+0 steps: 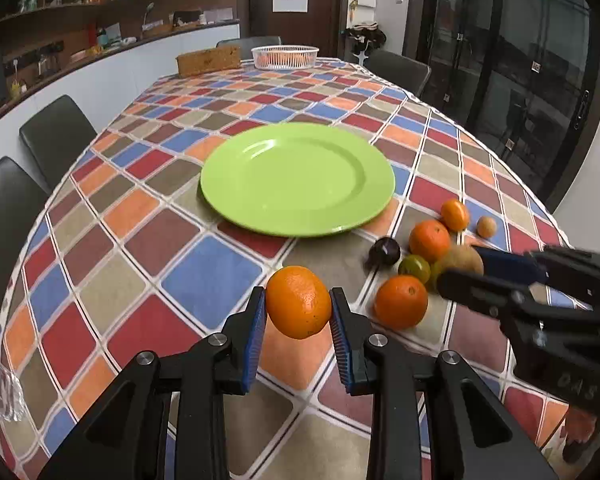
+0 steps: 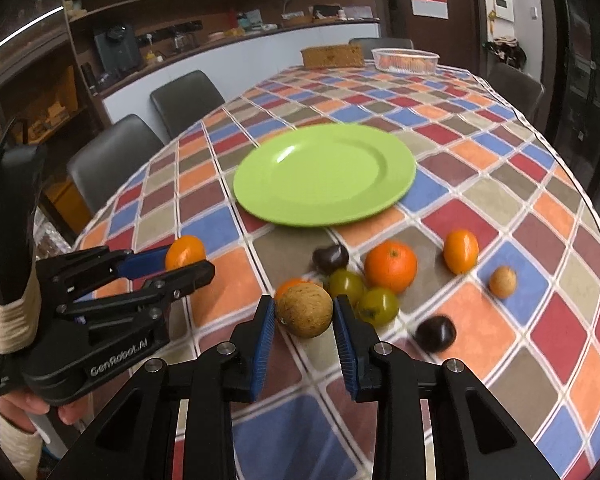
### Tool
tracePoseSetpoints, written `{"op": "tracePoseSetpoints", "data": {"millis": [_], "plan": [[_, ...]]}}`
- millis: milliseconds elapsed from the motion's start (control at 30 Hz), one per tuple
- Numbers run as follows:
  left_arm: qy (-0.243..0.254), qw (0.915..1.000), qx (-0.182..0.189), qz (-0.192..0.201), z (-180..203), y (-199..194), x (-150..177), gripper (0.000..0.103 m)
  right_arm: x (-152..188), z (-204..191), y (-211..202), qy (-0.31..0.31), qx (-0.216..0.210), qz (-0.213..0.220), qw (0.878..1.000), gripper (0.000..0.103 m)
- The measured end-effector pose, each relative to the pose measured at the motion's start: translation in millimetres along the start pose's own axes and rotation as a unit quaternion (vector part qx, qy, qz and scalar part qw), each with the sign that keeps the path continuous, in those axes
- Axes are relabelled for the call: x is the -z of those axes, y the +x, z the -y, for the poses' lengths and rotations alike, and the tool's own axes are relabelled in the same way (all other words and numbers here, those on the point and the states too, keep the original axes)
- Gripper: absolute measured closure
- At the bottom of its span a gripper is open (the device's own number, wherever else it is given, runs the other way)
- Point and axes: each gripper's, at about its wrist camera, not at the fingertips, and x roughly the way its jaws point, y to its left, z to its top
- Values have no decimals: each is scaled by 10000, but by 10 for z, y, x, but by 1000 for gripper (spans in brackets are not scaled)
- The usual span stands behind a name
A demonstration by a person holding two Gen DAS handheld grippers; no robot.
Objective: Organize fruits
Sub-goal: 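Carry the mandarin onto the green plate and release while the right gripper places the kiwi there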
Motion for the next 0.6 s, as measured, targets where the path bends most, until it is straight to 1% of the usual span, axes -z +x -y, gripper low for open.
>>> {"op": "tracePoseSetpoints", "data": {"millis": [100,300,433,600], "plan": [[9,10000,-38,68,-16,-10,-89,72,-152,15,8,-140,20,91,9999,72],[0,9999,49,103,-81,58,-289,72,-443,54,75,-382,44,147,9992,72],[62,9998,130,120,-106,112,-441,72,-603,104,159,-424,-12,80,9991,72],[239,9994,236,81,-113,221,-663,72,-816,172,365,-451,-132,-167,9988,72]]}}
